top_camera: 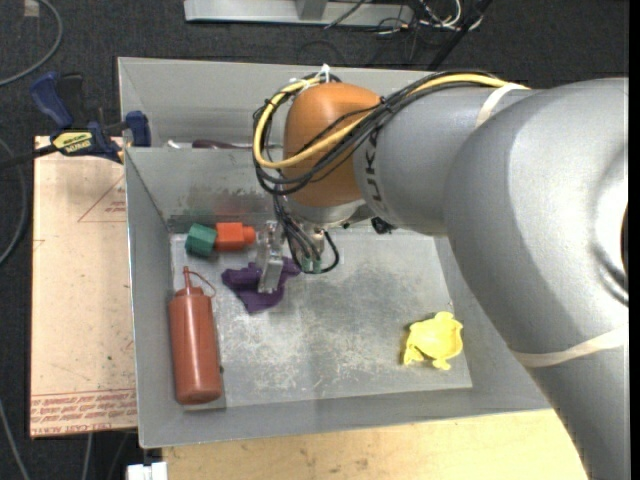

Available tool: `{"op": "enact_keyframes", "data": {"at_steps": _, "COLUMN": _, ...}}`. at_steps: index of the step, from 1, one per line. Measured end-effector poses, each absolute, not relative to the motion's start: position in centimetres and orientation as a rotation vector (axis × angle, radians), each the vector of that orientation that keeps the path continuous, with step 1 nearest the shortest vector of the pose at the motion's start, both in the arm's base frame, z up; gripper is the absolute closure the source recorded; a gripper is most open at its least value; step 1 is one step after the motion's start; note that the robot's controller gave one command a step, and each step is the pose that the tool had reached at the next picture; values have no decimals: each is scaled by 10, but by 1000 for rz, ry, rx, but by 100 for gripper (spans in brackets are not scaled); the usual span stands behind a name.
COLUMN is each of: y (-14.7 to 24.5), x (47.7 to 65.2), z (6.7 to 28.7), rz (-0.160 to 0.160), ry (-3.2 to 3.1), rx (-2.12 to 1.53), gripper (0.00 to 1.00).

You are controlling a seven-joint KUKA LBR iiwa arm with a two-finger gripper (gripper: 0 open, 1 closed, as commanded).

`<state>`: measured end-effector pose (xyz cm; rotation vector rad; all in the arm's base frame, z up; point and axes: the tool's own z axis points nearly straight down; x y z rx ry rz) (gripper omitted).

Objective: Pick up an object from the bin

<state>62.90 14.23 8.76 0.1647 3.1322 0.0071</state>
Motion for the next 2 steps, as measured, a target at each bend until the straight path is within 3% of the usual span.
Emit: {"op": "enact_keyframes", "data": {"at_steps": 2, "y": 142, "x": 629, "z": 101, "rz": 8, "ry": 3131, "rx": 164, "gripper": 100}}
